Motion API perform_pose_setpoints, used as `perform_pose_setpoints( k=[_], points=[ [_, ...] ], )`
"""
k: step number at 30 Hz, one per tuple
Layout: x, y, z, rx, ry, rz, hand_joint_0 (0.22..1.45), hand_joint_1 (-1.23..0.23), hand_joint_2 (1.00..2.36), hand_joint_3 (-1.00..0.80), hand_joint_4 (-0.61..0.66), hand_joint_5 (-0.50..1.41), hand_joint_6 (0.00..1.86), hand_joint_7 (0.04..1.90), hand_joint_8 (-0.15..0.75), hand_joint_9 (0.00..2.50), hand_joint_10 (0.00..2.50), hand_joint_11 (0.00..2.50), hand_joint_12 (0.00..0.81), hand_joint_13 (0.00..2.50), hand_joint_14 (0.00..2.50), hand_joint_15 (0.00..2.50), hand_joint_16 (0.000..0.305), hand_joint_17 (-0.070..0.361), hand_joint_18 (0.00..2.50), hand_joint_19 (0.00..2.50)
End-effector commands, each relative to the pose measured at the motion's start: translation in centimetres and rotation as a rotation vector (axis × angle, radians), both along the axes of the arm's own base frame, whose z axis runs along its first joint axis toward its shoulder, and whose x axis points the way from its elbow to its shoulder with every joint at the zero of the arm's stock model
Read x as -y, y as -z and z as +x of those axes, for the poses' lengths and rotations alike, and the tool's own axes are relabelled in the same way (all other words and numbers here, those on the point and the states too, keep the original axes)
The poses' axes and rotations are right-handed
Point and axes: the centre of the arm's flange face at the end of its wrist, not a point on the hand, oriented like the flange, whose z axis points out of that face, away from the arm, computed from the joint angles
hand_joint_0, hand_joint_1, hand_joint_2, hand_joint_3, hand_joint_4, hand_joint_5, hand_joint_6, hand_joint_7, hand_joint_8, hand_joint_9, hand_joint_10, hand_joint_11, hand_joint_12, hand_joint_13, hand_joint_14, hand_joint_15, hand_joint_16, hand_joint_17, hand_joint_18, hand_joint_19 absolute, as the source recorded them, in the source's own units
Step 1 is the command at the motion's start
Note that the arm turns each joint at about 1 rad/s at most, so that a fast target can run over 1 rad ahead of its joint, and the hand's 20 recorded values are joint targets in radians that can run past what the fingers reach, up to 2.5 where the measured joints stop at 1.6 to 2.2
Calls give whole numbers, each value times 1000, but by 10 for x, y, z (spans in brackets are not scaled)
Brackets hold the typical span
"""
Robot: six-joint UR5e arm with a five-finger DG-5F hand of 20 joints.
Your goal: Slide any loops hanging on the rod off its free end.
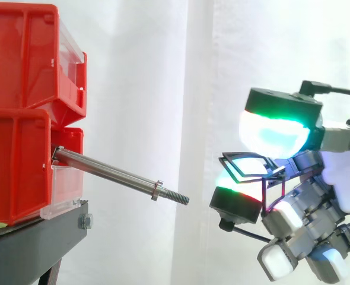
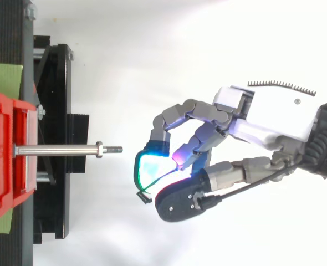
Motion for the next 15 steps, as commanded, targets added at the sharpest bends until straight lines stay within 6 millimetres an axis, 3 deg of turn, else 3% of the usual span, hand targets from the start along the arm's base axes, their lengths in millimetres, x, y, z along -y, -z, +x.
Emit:
perform_pose_setpoints(
  k=[1,10,15],
  points=[
    [-1,-1,0,1,-1,1,583,-612,1000,-500,106,-153,816,1074,327,1132,19,759,358,1000,12,346,53,120,1059,773],
    [0,0,-1,-4,3,17,608,-735,1018,-239,67,-169,853,1115,328,1120,22,779,361,1014,13,356,54,122,1084,775],
    [-1,0,-1,-2,3,19,627,-780,1016,-276,85,-181,859,1087,326,1083,22,771,365,1002,15,358,54,122,1079,776]
  ],
)
